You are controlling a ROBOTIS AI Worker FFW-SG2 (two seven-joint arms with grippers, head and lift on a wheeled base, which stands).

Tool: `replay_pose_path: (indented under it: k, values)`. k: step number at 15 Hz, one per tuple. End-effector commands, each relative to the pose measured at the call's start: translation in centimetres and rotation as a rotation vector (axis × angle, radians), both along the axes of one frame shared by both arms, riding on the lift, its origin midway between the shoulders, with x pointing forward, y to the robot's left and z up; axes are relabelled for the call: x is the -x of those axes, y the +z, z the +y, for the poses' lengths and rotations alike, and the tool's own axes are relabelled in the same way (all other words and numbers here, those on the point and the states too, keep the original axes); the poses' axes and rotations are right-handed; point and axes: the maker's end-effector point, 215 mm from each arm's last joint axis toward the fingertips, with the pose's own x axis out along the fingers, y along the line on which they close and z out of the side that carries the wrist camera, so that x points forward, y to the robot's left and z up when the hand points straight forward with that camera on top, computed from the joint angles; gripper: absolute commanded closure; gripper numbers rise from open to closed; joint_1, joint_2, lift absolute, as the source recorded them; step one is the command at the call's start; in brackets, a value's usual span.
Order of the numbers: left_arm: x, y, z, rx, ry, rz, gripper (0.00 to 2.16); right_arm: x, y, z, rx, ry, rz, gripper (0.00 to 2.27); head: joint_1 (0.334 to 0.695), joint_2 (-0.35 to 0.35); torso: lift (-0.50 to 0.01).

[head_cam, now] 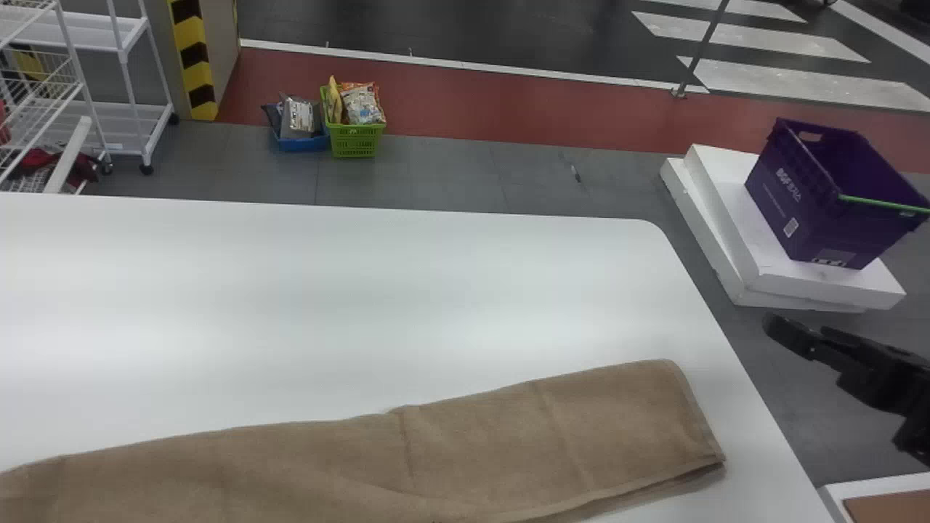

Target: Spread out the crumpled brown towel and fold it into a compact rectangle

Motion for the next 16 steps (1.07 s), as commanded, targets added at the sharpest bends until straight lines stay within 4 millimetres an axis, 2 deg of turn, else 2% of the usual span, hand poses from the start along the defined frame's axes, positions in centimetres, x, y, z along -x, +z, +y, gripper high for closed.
replay_pose_path:
  k: [1, 3, 6, 8, 12, 14, 16]
  values:
    - [0.1, 1.1, 1.3, 0.035, 0.063, -0.029, 0.43, -0.7, -0.3, 1.4, -0.005, 0.029, 0.004, 0.09, 0.695, -0.228, -0.127]
    - [0.1, 2.0, 1.7, 0.088, 0.128, -0.045, 0.43, -1.0, -0.9, 1.8, -0.010, 0.036, 0.014, 0.09, 0.695, -0.198, -0.127]
    - [-0.2, 4.1, -0.8, 0.188, 0.119, -0.110, 0.43, -1.3, -1.0, 2.2, -0.012, 0.044, 0.016, 0.09, 0.695, -0.181, -0.127]
    - [-0.7, 3.9, -2.6, 0.205, 0.087, -0.107, 0.43, -1.2, -1.3, 2.6, -0.019, 0.052, 0.021, 0.09, 0.695, -0.196, -0.127]
    - [-1.0, 2.7, -6.2, 0.217, 0.014, -0.072, 0.43, -0.3, -1.3, 1.8, -0.018, 0.039, 0.023, 0.09, 0.695, -0.243, -0.127]
    - [-1.2, 3.0, -7.1, 0.223, 0.000, -0.080, 0.43, 0.1, -1.4, 1.7, -0.018, 0.037, 0.028, 0.09, 0.695, -0.268, -0.127]
    - [-1.8, 2.1, -8.0, 0.215, -0.014, -0.065, 0.43, 0.3, -1.6, 1.7, -0.020, 0.037, 0.033, 0.09, 0.695, -0.289, -0.127]
